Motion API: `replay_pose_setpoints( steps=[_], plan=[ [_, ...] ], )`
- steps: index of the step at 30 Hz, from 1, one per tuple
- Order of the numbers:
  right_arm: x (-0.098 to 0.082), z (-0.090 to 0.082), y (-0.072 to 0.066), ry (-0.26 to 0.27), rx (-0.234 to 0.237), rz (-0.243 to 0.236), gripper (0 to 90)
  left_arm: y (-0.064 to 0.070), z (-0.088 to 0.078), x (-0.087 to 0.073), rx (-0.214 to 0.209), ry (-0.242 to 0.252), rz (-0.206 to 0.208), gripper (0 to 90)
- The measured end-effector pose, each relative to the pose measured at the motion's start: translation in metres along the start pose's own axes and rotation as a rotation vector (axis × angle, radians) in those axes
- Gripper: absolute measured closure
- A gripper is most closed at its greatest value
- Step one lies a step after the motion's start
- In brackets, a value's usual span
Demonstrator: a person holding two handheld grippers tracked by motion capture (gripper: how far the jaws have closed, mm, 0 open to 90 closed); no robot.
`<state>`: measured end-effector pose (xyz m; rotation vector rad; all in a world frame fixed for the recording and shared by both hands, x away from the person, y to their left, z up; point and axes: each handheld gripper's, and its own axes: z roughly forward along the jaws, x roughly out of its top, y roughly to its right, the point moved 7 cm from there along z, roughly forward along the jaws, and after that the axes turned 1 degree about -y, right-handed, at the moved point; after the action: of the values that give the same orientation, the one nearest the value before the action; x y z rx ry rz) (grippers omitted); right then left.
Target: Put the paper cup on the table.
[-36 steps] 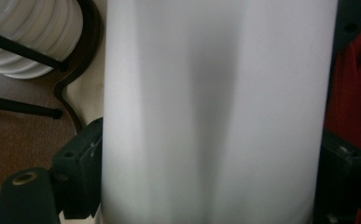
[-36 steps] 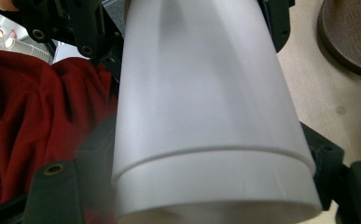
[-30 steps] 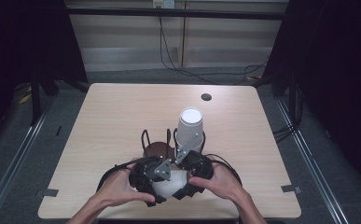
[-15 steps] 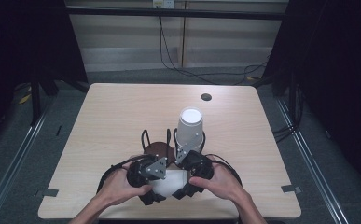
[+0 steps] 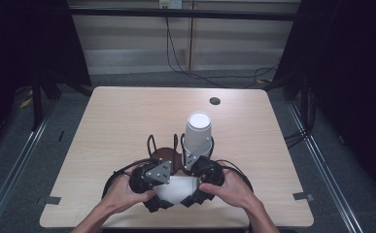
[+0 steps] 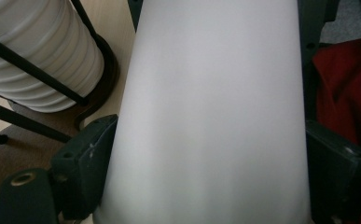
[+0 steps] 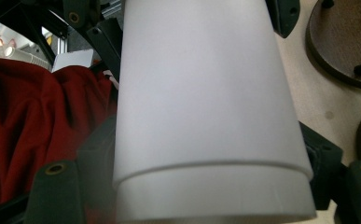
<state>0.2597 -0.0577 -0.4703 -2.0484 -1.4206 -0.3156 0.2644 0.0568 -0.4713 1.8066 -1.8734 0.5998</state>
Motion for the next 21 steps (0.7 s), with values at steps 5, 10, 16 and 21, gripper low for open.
replay_pose_setpoints(
  steps=[5,10,16,21],
  plan=[
    [0.001,-0.002,0.000,0.007,0.003,-0.007,25.4,-0.001,-0.003,0.001,-0.003,0.028,0.008,13.2],
    [0.000,-0.003,0.001,-0.003,-0.001,-0.005,25.4,-0.002,-0.010,0.005,-0.020,0.120,-0.008,14.6],
    [-0.001,-0.006,0.003,0.001,-0.013,-0.001,25.4,-0.008,-0.019,0.005,-0.014,0.205,-0.059,15.4],
    [-0.008,-0.009,0.004,0.009,-0.003,0.025,25.4,-0.009,-0.028,0.003,0.011,0.259,-0.114,15.5]
  ],
)
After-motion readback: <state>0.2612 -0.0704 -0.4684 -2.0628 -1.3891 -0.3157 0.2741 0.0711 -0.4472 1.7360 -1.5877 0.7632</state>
